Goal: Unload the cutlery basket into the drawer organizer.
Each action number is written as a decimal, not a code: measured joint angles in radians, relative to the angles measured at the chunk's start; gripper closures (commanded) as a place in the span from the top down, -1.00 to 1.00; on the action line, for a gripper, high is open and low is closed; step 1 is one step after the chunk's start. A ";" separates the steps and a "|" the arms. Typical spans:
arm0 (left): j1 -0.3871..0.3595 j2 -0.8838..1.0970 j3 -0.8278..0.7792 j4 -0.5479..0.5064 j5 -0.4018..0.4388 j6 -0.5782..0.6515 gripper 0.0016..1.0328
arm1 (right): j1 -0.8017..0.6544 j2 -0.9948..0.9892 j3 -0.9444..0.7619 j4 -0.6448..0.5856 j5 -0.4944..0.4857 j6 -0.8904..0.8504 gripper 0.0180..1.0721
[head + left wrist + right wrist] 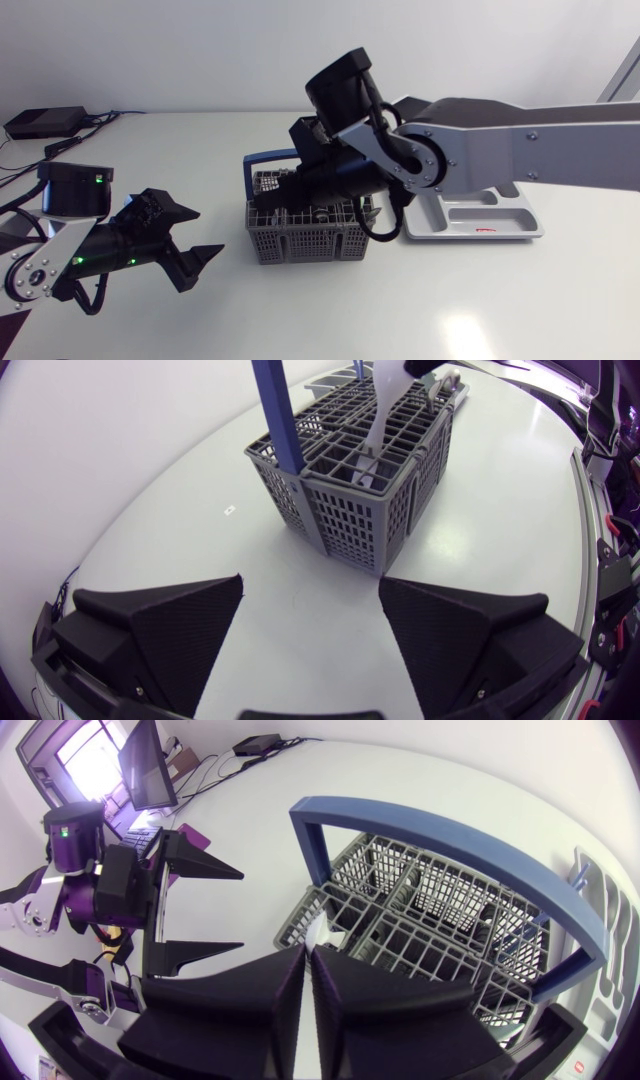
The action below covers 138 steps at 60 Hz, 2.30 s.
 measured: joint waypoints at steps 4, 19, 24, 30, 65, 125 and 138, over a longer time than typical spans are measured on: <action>-0.001 0.000 0.000 0.000 0.000 0.000 0.84 | 0.002 -0.012 0.007 -0.019 -0.007 0.000 -0.77; -0.017 0.008 0.000 0.000 0.000 0.000 0.84 | 0.008 -0.041 0.033 -0.103 -0.049 -0.045 -0.77; -0.027 0.012 0.000 0.000 0.000 -0.001 0.84 | 0.011 -0.041 0.045 -0.134 -0.059 -0.082 -0.77; -0.035 0.012 0.000 0.000 0.000 -0.005 0.84 | 0.013 -0.043 0.058 -0.166 -0.060 -0.123 -0.77; -0.071 0.012 0.063 -0.023 -0.004 -0.087 0.84 | 0.084 -0.079 0.014 -0.171 0.093 -0.380 -0.27; -0.237 0.351 0.438 -0.154 -0.004 -0.362 0.17 | -0.182 -0.461 -0.254 -0.160 0.049 -0.391 -0.05; -0.247 0.334 0.438 -0.154 -0.005 -0.404 0.18 | -0.193 -0.479 -0.275 -0.156 0.047 -0.391 -0.05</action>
